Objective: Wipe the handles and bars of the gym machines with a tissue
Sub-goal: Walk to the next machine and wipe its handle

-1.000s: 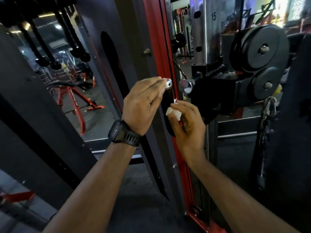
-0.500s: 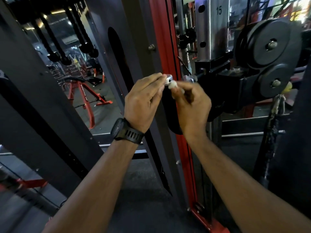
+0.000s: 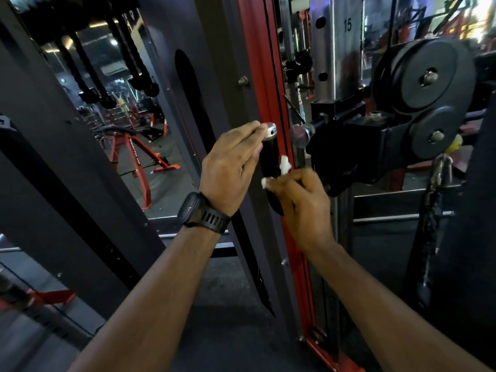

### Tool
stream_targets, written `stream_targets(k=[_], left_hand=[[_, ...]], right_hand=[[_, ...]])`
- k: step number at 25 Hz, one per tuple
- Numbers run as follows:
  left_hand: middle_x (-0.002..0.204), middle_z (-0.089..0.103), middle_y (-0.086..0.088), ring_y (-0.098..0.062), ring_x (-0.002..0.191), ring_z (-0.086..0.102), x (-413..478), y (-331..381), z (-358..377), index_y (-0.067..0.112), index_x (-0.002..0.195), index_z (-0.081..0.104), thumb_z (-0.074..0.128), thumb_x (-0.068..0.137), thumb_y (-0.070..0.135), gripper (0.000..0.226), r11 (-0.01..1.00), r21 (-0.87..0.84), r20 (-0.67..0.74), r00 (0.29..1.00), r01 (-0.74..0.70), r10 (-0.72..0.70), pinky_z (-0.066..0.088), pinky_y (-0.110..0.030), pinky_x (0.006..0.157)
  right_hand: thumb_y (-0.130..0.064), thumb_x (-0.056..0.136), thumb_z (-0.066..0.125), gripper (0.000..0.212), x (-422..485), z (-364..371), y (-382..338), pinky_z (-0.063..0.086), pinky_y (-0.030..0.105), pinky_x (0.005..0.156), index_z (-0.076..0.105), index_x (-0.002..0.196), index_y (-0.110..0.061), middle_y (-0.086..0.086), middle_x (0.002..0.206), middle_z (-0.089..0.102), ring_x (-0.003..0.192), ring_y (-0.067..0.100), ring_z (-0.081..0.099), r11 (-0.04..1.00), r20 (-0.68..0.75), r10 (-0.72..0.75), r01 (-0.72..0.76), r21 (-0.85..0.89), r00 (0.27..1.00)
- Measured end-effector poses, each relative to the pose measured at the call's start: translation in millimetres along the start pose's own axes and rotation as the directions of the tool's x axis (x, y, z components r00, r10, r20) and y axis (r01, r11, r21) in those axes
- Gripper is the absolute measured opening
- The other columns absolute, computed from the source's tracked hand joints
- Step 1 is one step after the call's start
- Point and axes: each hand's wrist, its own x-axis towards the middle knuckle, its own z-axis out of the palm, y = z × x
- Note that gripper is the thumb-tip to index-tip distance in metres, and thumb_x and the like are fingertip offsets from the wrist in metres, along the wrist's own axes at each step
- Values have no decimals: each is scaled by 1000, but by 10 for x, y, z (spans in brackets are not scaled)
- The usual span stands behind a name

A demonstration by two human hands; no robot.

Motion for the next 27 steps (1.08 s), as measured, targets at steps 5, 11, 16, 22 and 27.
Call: stream_targets(k=[5,11,16,22,27], left_hand=[[127,64,-11,-22,117,61,-51,1,19,2,125,65,62,96,9,30,1000,11,-3,1000,-22,22,49,-30,101],[131,61,-12,-25,121,58,-101,-19,55,0,128,62,65,95,14,35,997,49,0,998,-59,59,45,-27,105],[131,61,-12,-25,122,58,-109,-6,54,1,129,62,64,96,14,35,998,48,9,999,-50,50,42,-25,107],[130,63,-12,-24,120,59,-83,-28,38,1,128,63,65,96,14,35,994,65,1,996,-88,88,47,-31,103],[130,63,-12,-23,120,59,-98,-26,51,1,128,63,65,96,14,34,994,73,-21,997,-76,78,46,-30,104]], right_hand=[[-12,94,66,14,-258,15,51,57,25,80,65,107,-19,-9,101,66,94,3,65,981,-92,-102,85,-174,991],[-11,89,69,11,-300,56,179,52,16,75,71,100,-13,2,93,64,85,4,60,940,-130,-222,177,-291,966],[-4,89,67,16,-433,-41,337,48,10,82,74,102,-10,5,98,66,88,9,61,940,-82,-152,118,-319,985],[2,91,63,23,-325,-375,646,56,30,79,73,108,-11,-3,102,61,95,16,62,895,-6,-108,94,-436,994],[-10,93,58,20,-215,-417,667,50,20,83,72,108,-13,-2,104,60,100,11,55,848,-17,-78,58,-527,997]])
